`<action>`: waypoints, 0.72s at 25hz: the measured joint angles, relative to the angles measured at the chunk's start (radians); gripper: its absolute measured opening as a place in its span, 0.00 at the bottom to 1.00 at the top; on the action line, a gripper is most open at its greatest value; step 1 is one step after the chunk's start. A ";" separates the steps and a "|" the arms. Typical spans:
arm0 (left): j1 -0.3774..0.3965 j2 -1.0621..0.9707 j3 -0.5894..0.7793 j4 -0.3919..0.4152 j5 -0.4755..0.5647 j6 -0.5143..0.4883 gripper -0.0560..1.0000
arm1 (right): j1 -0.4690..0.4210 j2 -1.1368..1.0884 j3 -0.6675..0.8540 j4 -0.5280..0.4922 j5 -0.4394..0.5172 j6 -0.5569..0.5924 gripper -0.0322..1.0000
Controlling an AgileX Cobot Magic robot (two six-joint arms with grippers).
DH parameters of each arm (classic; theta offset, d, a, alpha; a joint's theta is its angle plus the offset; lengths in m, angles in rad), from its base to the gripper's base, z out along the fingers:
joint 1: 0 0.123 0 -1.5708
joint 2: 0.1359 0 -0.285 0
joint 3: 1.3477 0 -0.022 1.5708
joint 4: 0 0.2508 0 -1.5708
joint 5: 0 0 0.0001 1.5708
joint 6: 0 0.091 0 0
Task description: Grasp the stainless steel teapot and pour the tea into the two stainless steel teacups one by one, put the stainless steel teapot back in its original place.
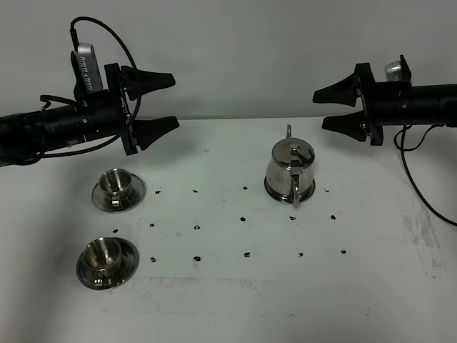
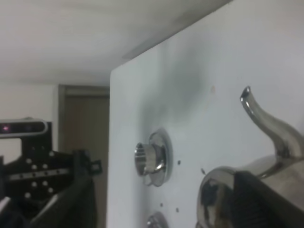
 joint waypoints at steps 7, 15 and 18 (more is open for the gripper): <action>0.000 -0.041 -0.019 0.003 -0.038 0.127 0.71 | 0.000 -0.048 0.000 -0.033 -0.070 -0.209 0.53; 0.000 -0.191 -0.021 0.339 -0.246 0.131 0.63 | 0.007 -0.201 -0.003 -0.388 -0.244 -0.208 0.51; 0.000 -0.256 -0.021 0.527 -0.284 0.091 0.60 | 0.028 -0.245 -0.003 -0.520 -0.266 -0.164 0.51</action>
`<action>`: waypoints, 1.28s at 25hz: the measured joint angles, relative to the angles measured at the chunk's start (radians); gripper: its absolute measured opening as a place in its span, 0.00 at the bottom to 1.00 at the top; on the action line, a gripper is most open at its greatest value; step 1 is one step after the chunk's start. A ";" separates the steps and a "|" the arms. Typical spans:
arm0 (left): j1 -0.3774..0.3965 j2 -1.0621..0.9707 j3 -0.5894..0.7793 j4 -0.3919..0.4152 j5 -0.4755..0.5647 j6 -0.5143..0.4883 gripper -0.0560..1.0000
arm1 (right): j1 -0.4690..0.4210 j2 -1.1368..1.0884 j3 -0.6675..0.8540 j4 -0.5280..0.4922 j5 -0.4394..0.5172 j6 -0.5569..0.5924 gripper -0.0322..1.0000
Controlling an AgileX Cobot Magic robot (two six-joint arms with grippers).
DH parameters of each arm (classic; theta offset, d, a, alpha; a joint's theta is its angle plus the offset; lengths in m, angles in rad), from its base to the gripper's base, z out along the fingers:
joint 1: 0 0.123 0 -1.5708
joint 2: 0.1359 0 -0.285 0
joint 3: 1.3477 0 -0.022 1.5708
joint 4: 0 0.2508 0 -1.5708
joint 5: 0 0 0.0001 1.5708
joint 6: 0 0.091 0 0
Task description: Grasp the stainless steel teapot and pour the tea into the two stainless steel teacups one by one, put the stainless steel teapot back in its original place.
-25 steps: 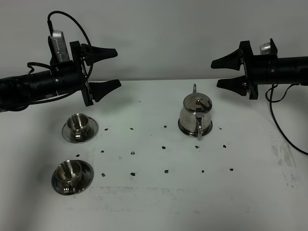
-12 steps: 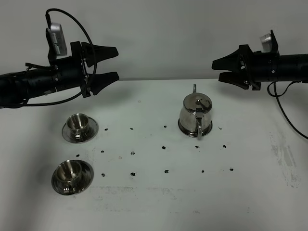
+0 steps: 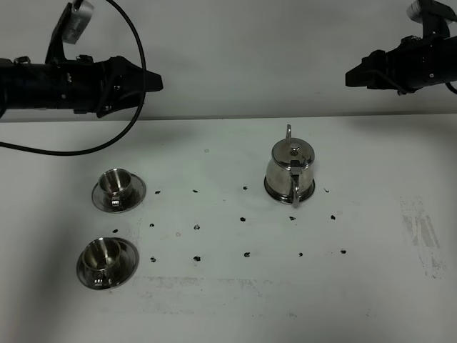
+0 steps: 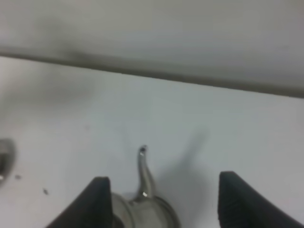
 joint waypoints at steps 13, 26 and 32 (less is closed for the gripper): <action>0.000 -0.430 0.214 0.526 -0.123 -0.129 0.47 | 0.031 -0.126 0.003 -0.055 0.046 0.017 0.51; 0.000 -0.909 0.724 0.635 -0.326 -0.164 0.45 | 0.110 -0.367 0.438 0.207 -0.195 -0.355 0.51; 0.000 -1.114 0.862 0.708 -0.308 -0.292 0.45 | 0.220 -0.466 0.581 0.189 -0.347 -0.382 0.51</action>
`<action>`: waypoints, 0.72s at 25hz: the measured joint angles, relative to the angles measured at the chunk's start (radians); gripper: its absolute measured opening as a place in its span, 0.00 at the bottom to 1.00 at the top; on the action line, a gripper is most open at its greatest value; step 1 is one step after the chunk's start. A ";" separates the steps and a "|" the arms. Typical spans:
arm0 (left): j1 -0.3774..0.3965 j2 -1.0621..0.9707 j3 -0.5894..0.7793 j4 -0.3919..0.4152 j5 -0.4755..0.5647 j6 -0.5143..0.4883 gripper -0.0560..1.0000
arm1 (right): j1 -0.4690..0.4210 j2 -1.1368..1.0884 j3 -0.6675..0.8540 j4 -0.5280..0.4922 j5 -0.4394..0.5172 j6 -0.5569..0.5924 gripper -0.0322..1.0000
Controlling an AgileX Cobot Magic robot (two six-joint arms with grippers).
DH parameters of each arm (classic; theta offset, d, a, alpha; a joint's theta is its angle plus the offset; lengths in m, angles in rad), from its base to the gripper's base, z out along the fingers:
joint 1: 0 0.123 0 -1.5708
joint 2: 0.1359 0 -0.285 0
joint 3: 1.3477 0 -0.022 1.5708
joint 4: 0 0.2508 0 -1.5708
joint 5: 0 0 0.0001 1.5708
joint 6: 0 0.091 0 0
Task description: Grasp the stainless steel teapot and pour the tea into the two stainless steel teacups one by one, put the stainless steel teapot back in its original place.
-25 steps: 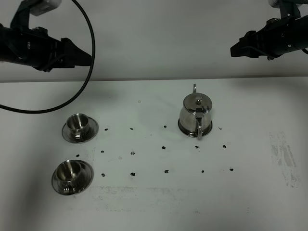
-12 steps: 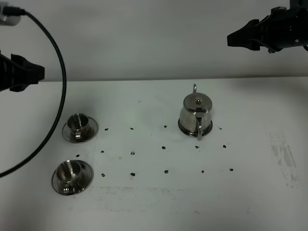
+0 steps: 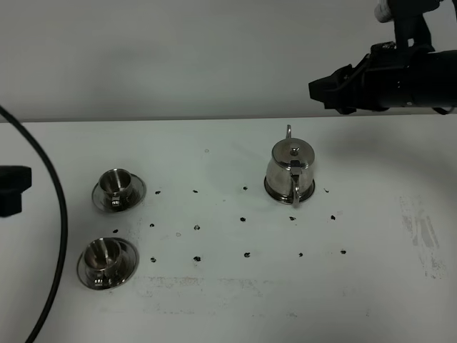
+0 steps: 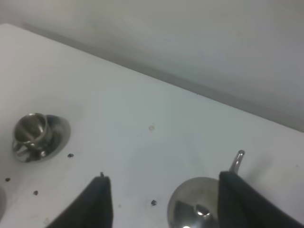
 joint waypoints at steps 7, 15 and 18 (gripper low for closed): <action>0.000 -0.239 0.107 0.193 0.163 -0.207 0.45 | 0.072 -0.014 0.066 -0.042 -0.070 0.000 0.51; 0.000 -0.526 0.213 0.298 0.404 -0.372 0.45 | 0.091 -0.014 0.085 -0.076 -0.057 0.060 0.50; 0.000 -0.650 0.266 0.303 0.439 -0.378 0.45 | 0.130 -0.014 0.085 -0.129 -0.055 0.119 0.50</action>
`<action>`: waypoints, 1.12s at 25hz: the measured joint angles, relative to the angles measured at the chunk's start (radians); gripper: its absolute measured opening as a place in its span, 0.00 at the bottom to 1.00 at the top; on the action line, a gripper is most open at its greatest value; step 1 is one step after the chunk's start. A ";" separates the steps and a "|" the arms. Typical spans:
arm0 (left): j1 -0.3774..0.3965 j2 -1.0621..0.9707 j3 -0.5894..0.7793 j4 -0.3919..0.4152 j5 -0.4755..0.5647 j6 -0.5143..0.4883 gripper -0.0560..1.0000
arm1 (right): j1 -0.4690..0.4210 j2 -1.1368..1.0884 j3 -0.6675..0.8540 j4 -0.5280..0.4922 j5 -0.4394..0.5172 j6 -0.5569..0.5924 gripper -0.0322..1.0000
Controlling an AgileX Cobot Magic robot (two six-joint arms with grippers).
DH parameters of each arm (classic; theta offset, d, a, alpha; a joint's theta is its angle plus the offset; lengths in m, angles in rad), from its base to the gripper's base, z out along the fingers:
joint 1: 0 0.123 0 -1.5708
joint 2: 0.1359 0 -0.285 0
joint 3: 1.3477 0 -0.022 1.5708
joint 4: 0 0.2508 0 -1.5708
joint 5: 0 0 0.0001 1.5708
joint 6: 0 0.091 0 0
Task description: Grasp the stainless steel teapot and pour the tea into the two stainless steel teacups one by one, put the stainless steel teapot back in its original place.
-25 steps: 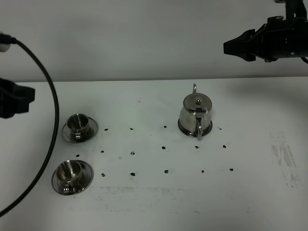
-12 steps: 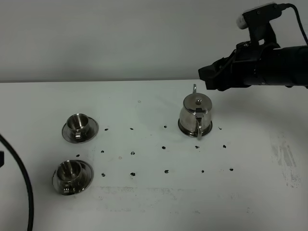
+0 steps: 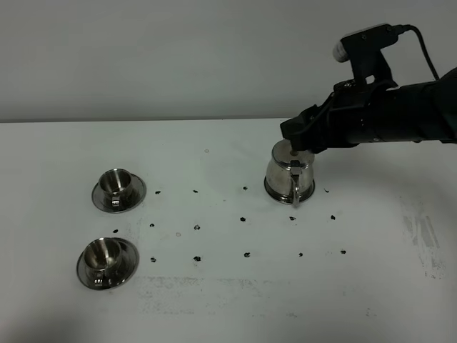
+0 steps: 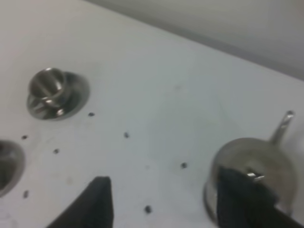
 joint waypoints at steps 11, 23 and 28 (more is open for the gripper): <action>0.000 -0.272 0.032 0.049 0.122 -0.080 0.44 | 0.133 0.000 0.000 -0.361 -0.046 0.359 0.49; 0.000 -0.273 0.059 0.073 0.111 -0.116 0.44 | 0.216 0.000 0.000 -0.726 -0.018 0.854 0.49; 0.000 -0.273 0.059 0.073 0.108 -0.116 0.44 | 0.219 0.003 -0.001 -0.834 -0.008 1.021 0.49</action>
